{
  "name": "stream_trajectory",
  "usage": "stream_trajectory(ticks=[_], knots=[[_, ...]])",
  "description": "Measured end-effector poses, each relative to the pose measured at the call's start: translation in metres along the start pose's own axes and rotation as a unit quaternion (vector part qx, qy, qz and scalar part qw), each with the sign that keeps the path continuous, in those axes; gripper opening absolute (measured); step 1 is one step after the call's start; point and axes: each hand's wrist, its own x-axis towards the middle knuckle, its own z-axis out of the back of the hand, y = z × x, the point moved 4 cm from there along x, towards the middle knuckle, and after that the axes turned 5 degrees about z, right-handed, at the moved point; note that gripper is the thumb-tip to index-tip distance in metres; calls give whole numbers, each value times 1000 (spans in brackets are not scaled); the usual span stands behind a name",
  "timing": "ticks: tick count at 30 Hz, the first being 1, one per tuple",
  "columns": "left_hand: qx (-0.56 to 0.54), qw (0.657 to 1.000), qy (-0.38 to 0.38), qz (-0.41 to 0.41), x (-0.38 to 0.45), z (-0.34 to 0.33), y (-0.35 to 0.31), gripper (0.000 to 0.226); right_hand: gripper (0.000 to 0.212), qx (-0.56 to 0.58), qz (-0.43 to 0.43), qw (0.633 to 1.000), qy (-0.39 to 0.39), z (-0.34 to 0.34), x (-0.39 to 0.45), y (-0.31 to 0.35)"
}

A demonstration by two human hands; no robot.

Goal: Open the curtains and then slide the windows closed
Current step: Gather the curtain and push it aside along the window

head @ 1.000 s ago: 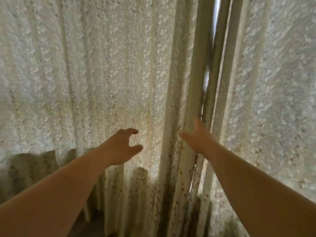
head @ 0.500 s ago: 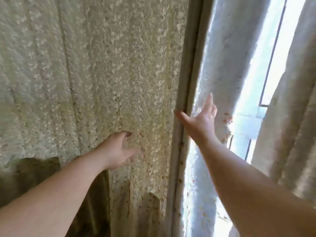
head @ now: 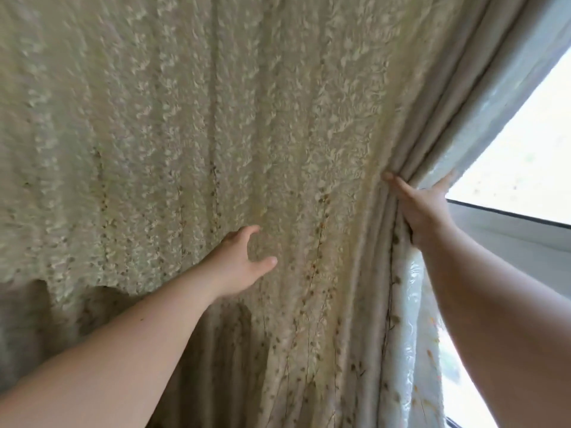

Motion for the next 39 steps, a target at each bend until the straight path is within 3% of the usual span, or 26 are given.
stream_trajectory(ticks=[2, 5, 8, 10, 14, 19, 26, 28, 30, 33, 36, 39], knots=[[-3, 1000, -1, 6, 27, 25, 24, 83, 126, 23, -27, 999, 40, -45, 11, 6], [-4, 1000, -6, 12, 66, 58, 51, 91, 85, -15, -33, 996, 83, -99, 16, 13], [-28, 1000, 8, 8, 92, 68, 68, 99, 97, -142, 14, 989, 27, -125, 22, 8], [-31, 999, 22, -1, 104, 63, 77, 101, 102, -160, 29, 986, 24, -136, 24, -1], [-44, 999, 20, -1, 138, 61, 93, 101, 104, 6, 1, 998, 64, -168, 35, -18], [-44, 998, -12, 33, 186, 61, 116, 101, 101, 56, -4, 997, 60, -225, 59, -29], [-28, 986, -116, 116, 269, 80, 157, 109, 121, 59, 43, 980, 185, -361, 86, -34], [-1, 978, -159, 137, 291, 92, 171, 112, 117, 80, 69, 972, 209, -401, 95, -35], [30, 962, -218, 160, 305, 107, 190, 114, 114, 97, 80, 965, 232, -437, 102, -38], [46, 930, -302, 204, 315, 130, 225, 120, 126, 92, 54, 951, 290, -492, 108, -47], [-19, 924, -300, 235, 321, 150, 263, 130, 134, 130, 65, 933, 329, -544, 101, -41], [-93, 933, -268, 222, 328, 169, 299, 136, 116, 153, 85, 917, 358, -607, 81, -26]])
